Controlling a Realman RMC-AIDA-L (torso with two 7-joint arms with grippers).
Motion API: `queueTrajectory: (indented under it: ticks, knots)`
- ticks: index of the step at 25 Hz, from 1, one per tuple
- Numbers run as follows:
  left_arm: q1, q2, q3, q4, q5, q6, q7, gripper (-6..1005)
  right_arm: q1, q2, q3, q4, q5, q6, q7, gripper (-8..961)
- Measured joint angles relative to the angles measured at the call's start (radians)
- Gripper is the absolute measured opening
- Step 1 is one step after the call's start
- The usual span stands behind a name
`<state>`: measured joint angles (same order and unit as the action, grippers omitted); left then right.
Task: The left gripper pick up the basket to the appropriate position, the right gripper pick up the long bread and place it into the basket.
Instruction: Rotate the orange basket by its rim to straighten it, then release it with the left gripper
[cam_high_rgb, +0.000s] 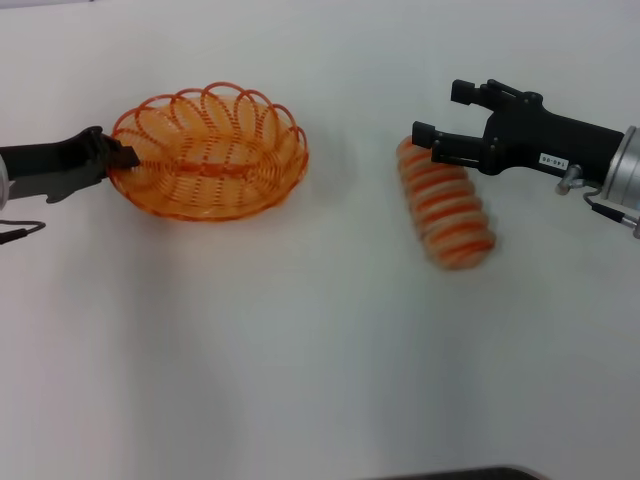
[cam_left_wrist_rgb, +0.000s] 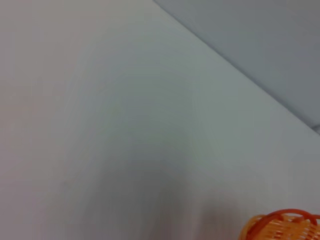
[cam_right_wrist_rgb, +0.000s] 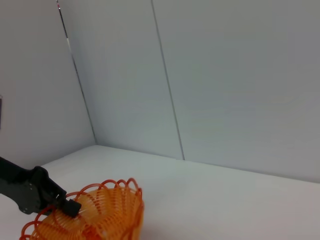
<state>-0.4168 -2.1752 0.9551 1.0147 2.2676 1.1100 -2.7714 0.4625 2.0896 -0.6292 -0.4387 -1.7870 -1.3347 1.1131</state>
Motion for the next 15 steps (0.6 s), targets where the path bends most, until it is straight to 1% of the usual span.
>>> queueTrajectory:
  ticks: [6,15]
  knots:
    - [0.022,0.000,0.065,-0.036,-0.085,-0.098,-0.001,89,0.004,0.003,0.003,0.010,0.000,0.009,-0.012,919]
    - [0.023,0.000,0.078,-0.063,-0.088,-0.136,-0.002,90,0.014,0.003,0.001,0.023,0.000,0.022,-0.024,918]
